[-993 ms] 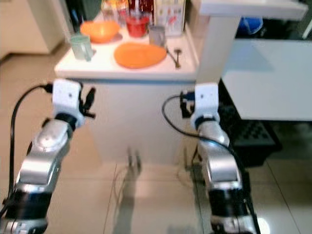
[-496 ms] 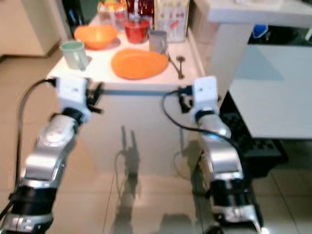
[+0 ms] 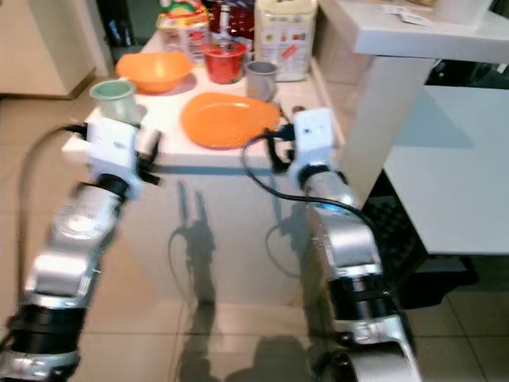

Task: Setting the table

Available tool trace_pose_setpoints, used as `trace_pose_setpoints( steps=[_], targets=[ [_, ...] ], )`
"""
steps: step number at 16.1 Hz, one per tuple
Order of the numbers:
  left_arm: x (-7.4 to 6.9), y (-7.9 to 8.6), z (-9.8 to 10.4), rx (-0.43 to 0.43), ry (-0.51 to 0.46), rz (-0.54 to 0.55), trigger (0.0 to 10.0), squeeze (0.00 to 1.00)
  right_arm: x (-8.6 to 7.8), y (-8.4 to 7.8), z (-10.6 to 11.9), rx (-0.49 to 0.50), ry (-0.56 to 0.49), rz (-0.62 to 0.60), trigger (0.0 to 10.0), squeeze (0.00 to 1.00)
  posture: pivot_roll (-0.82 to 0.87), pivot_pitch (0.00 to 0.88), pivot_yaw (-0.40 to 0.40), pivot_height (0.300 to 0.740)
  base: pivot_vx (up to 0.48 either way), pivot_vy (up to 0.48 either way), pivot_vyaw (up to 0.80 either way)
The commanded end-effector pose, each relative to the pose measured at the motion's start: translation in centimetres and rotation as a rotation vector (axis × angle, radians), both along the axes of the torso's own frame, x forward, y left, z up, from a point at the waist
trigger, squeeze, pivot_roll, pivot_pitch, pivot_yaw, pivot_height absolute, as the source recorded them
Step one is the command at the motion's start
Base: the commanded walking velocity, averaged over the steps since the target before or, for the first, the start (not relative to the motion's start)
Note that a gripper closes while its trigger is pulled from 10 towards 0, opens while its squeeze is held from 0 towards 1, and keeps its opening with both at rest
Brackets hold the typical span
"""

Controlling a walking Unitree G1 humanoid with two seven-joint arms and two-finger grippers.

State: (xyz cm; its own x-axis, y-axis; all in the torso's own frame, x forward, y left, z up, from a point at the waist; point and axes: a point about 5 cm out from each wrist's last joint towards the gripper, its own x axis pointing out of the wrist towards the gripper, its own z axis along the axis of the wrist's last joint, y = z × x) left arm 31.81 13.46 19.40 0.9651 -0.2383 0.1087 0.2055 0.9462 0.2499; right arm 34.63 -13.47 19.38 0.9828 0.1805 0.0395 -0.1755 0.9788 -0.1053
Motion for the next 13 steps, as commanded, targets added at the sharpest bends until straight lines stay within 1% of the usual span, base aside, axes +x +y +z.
trace_pose_setpoints(
  steps=[1,3,5,8,11,13],
  targets=[
    [-0.1,0.6,0.7,0.009,-0.024,0.005,10.0,0.00,0.2,0.2,0.6,0.008,-0.023,-0.007,10.0,0.00,0.02,0.000,-0.019,0.740,0.401,0.000,0.00],
    [-0.1,0.5,0.8,0.007,-0.025,-0.001,10.0,0.00,0.3,0.1,0.6,0.017,-0.021,-0.014,10.0,0.00,0.02,0.000,-0.019,0.740,0.405,0.000,0.00],
    [-0.3,-0.1,0.9,0.002,-0.024,-0.031,10.0,0.00,0.3,0.0,0.6,0.018,-0.018,-0.017,10.0,0.00,0.02,0.000,-0.019,0.740,0.403,0.000,0.00],
    [-0.3,-0.8,1.0,0.000,-0.027,-0.068,10.0,0.00,0.7,-0.6,0.5,0.053,0.003,-0.058,10.0,0.00,0.02,0.000,-0.012,0.740,0.405,0.000,0.00],
    [-0.4,-0.9,1.1,-0.006,-0.028,-0.085,10.0,0.00,0.7,-0.6,0.3,0.062,0.008,-0.049,10.0,0.00,0.02,0.000,-0.019,0.740,0.406,0.000,-0.72],
    [-0.4,-0.7,1.1,-0.002,-0.027,-0.082,10.0,0.00,0.7,-0.3,0.3,0.053,0.007,-0.036,10.0,0.00,0.02,0.000,-0.025,0.740,0.405,0.000,0.00]
  ],
)
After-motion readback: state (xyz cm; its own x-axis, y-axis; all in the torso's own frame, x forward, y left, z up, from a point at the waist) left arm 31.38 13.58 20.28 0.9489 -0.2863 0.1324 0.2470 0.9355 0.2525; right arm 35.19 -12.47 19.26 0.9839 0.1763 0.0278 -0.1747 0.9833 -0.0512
